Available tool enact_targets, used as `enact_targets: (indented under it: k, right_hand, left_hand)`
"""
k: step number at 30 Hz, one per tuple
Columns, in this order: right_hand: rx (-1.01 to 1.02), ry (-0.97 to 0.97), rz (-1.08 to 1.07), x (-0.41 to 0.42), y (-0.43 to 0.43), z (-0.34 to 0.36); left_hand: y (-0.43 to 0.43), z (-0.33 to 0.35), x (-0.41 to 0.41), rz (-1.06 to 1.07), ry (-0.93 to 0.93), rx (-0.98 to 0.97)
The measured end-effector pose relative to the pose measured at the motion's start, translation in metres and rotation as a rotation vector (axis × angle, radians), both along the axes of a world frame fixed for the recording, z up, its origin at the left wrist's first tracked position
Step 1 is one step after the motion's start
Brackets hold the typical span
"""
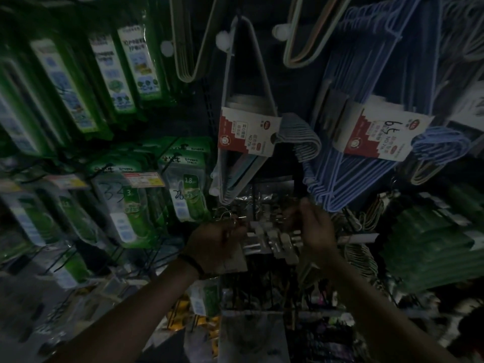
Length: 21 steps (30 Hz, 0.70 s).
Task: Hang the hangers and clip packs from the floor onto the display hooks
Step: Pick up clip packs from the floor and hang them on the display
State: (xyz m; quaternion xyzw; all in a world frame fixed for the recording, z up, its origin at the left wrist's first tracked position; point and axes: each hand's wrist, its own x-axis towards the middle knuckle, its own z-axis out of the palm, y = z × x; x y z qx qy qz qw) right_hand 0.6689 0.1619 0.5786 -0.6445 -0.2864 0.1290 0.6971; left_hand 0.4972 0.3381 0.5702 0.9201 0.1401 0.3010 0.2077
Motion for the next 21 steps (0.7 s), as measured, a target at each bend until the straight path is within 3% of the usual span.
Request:
enact_targets:
  k: [2, 5, 8, 10, 12, 16, 19, 21]
  right_hand:
    - [-0.093, 0.073, 0.163, 0.004, -0.016, 0.012]
    - [-0.389, -0.199, 0.479, -0.002, -0.030, 0.035]
    - [-0.695, -0.546, 0.577, -0.016, -0.026, 0.047]
    - [-0.884, -0.767, 0.502, -0.025, -0.018, 0.047]
    - [-0.923, -0.876, 0.393, -0.034, -0.012, 0.046]
    - [-0.775, -0.669, 0.475, -0.040, -0.008, 0.030]
    - [-0.802, -0.607, 0.378, -0.034, -0.020, 0.020]
    - [-0.859, -0.632, 0.314, -0.026, -0.031, 0.017]
  left_hand:
    - [0.003, -0.003, 0.000, 0.043, -0.059, 0.258]
    - [0.005, -0.001, 0.000, 0.085, -0.044, 0.520]
    - [0.003, 0.001, -0.002, 0.103, 0.010, 0.451]
    - [0.002, 0.003, -0.005, 0.097, 0.030, 0.437]
    - [0.002, 0.003, -0.007, 0.071, 0.123, 0.423]
    - [0.008, 0.007, -0.014, -0.024, 0.192, 0.383]
    - [0.025, 0.011, -0.018, -0.179, 0.280, 0.358]
    - [0.035, 0.015, -0.017, -0.248, 0.373, 0.188]
